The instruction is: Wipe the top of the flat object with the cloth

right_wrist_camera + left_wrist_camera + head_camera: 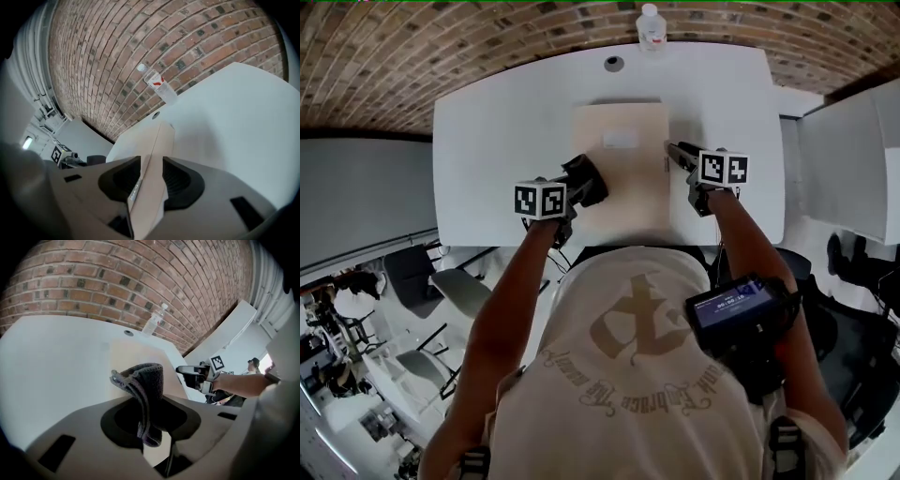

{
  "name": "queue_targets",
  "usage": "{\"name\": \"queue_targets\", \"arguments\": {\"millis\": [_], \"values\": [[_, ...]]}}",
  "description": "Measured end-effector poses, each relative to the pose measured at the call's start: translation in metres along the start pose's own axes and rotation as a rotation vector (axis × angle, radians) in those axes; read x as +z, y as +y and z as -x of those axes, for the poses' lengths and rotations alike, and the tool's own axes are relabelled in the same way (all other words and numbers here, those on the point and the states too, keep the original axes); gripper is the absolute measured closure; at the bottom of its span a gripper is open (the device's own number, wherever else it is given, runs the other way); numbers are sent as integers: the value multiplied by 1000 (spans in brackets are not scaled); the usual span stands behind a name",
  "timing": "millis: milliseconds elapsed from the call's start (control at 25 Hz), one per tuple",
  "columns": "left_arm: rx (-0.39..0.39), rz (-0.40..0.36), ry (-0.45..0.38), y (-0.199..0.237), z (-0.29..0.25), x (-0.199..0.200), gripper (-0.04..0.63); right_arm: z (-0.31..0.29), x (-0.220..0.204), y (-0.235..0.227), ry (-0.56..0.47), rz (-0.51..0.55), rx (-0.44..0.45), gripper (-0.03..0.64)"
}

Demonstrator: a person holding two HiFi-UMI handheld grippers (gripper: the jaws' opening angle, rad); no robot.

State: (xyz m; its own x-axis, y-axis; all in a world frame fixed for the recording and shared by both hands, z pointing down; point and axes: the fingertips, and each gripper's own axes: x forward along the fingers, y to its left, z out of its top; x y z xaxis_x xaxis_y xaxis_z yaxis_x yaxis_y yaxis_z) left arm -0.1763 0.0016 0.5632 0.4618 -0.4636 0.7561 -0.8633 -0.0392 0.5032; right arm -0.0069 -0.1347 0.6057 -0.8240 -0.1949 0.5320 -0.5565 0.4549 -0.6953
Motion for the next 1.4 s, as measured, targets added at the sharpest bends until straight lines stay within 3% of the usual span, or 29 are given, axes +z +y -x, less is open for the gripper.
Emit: {"name": "queue_targets", "arguments": {"millis": [360, 520, 720, 840, 960, 1400], "values": [[-204, -120, 97, -94, -68, 18, 489, -33, 11, 3, 104, 52, -41, 453], [-231, -201, 182, -117, -92, 10, 489, -36, 7, 3, 149, 40, -32, 453], [-258, -243, 230, -136, -114, 7, 489, -38, 8, 2, 202, 82, -22, 453], [-237, -245, 252, -134, -122, 2, 489, -39, 7, 1, 208, 92, -19, 451], [-204, -198, 257, -123, -121, 0, 489, -38, 5, 1, 208, 110, -25, 451], [-140, -132, 227, -61, -76, -3, 491, -38, 8, 1, 179, 139, -36, 449]]}}
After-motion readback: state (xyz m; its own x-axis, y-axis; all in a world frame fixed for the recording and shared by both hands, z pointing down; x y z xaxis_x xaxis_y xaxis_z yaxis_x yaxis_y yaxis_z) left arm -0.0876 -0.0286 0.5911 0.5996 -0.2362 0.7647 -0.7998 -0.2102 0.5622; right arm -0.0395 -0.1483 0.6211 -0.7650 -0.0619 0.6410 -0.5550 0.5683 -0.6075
